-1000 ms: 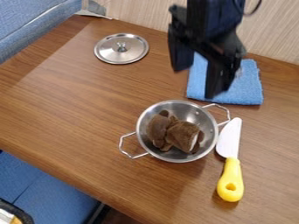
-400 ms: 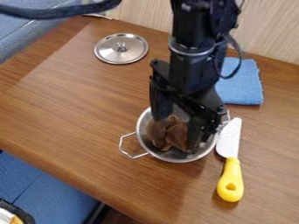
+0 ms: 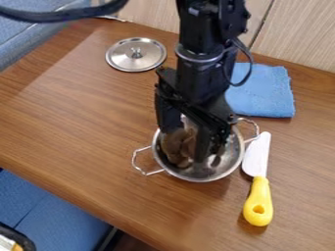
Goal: Moves the brown object in the top of the table
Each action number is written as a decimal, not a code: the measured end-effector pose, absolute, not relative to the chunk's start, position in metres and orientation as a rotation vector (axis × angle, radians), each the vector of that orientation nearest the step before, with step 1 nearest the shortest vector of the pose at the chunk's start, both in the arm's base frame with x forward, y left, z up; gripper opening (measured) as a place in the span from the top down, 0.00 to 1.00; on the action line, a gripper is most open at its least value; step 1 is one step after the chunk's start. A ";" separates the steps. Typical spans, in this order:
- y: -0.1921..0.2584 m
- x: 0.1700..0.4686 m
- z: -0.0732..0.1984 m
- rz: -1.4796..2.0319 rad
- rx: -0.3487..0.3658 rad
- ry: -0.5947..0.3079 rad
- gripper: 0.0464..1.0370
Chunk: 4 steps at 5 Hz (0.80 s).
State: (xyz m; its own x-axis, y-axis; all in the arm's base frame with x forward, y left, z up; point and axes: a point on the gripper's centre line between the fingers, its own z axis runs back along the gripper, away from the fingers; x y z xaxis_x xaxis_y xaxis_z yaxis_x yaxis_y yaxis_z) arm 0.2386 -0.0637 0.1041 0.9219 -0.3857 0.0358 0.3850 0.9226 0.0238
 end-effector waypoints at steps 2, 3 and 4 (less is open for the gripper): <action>-0.057 0.240 0.087 -0.382 0.003 0.000 0.04; -0.058 0.241 0.075 -0.380 0.000 0.031 0.07; -0.065 0.241 0.069 -0.406 0.012 0.038 0.19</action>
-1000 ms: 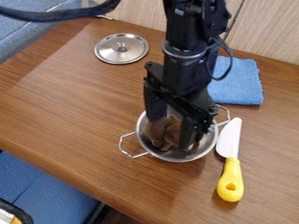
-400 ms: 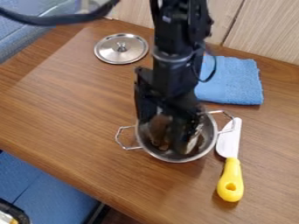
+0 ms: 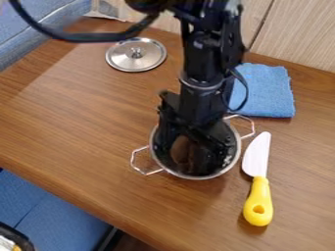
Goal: Moves the brown object in the top of the table
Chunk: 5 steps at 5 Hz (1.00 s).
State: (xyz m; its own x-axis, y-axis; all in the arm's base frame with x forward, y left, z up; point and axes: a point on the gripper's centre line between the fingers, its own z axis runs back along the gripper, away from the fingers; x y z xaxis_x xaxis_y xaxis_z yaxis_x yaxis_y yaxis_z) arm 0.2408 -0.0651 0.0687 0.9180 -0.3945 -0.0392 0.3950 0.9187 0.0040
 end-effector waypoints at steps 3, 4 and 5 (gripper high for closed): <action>-0.067 0.239 0.069 -0.398 0.055 0.031 0.58; -0.069 0.236 0.086 -0.409 0.073 -0.012 0.58; -0.066 0.241 0.109 -0.398 0.087 -0.087 0.58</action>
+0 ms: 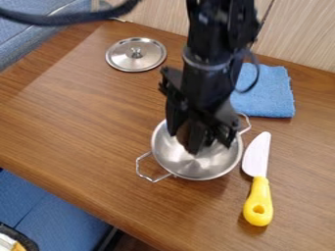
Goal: Moves the brown object in the top of the table
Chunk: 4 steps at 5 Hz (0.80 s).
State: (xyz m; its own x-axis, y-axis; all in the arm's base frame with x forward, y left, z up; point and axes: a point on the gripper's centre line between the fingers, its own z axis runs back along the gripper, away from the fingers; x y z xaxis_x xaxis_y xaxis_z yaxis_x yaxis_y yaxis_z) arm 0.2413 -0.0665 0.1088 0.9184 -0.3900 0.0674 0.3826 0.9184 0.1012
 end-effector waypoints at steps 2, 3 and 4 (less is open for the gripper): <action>-0.038 0.280 0.148 -0.273 0.075 -0.219 0.58; -0.021 0.320 0.142 -0.246 0.069 -0.216 0.58; -0.004 0.354 0.136 -0.224 0.077 -0.217 0.58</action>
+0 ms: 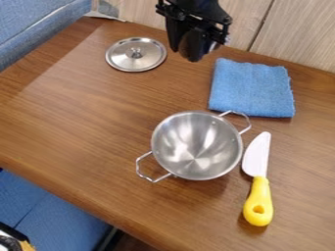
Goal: Moves the brown object in the top of the table
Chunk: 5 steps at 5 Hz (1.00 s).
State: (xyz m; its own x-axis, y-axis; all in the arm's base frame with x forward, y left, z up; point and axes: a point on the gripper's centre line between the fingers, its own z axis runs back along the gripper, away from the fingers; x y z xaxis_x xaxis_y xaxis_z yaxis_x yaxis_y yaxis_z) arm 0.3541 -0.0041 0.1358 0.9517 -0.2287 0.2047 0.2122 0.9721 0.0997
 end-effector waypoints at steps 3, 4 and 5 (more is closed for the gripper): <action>0.025 0.419 0.091 -0.208 0.078 -0.155 0.58; 0.035 0.429 0.087 -0.195 0.081 -0.151 0.51; 0.036 0.428 0.078 -0.171 0.074 -0.118 0.20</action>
